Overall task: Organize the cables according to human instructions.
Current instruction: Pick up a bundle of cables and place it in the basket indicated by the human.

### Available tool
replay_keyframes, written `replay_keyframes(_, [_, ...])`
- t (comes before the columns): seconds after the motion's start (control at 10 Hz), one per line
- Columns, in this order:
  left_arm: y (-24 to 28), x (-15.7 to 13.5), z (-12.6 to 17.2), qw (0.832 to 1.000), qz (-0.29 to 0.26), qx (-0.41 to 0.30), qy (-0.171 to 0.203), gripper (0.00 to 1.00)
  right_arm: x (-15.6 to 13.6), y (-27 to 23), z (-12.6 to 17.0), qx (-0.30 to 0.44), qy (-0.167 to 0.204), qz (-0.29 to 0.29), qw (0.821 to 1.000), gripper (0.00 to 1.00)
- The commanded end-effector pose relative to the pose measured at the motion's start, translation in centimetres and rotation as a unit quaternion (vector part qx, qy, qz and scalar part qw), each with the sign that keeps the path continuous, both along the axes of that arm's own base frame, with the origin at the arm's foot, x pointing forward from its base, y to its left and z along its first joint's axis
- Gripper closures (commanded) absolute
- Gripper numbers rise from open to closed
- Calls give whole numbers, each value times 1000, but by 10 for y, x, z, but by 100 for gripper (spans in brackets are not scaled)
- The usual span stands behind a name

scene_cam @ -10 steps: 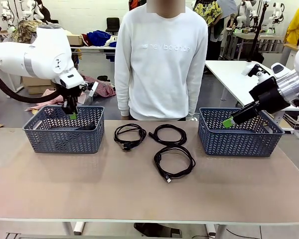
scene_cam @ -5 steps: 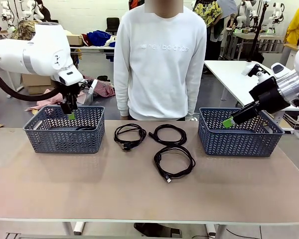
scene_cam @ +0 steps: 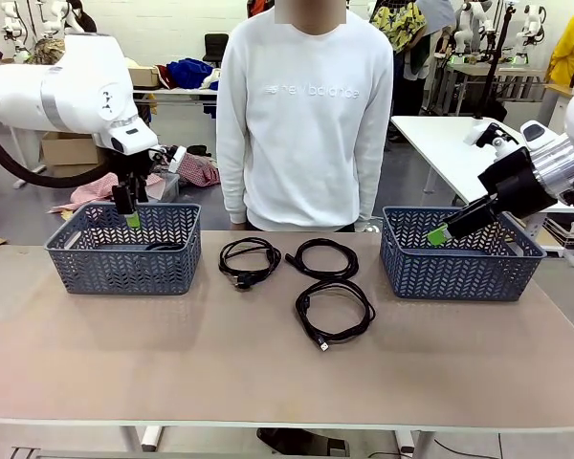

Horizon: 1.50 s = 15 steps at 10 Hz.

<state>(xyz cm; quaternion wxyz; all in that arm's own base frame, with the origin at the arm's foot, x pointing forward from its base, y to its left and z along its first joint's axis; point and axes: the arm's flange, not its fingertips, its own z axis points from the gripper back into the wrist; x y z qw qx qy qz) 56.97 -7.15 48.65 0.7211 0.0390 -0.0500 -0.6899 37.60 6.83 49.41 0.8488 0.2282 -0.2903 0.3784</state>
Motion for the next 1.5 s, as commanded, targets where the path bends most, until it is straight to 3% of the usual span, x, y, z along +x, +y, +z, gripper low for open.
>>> replay_keyframes(0.0, [2, 1, 5, 1000, 2, -9, 5, 0, 4, -1, 0, 11, -6, 10, 1000, 0])
replay_keyframes(0.2, [1, 0, 6, 999, 28, -20, 4, 0, 4, -1, 0, 11, -6, 10, 1000, 0])
replay_keyframes(0.3, [0, 0, 2, 1000, 2, -1, -1, 0, 4, -1, 0, 11, -6, 10, 1000, 0])
replay_keyframes(0.7, [-2, 0, 2, 1000, 6, -3, -1, 0, 4, -1, 0, 11, -6, 10, 1000, 0])
replay_keyframes(1.1, [-47, -63, 7, 996, 51, -68, -37, 0, 4, -1, 0, 11, -6, 10, 1000, 0])
replay_keyframes(1.4, [-72, -113, -10, 992, 44, -118, -16, 0, 4, -1, 0, 11, -6, 10, 1000, 0])
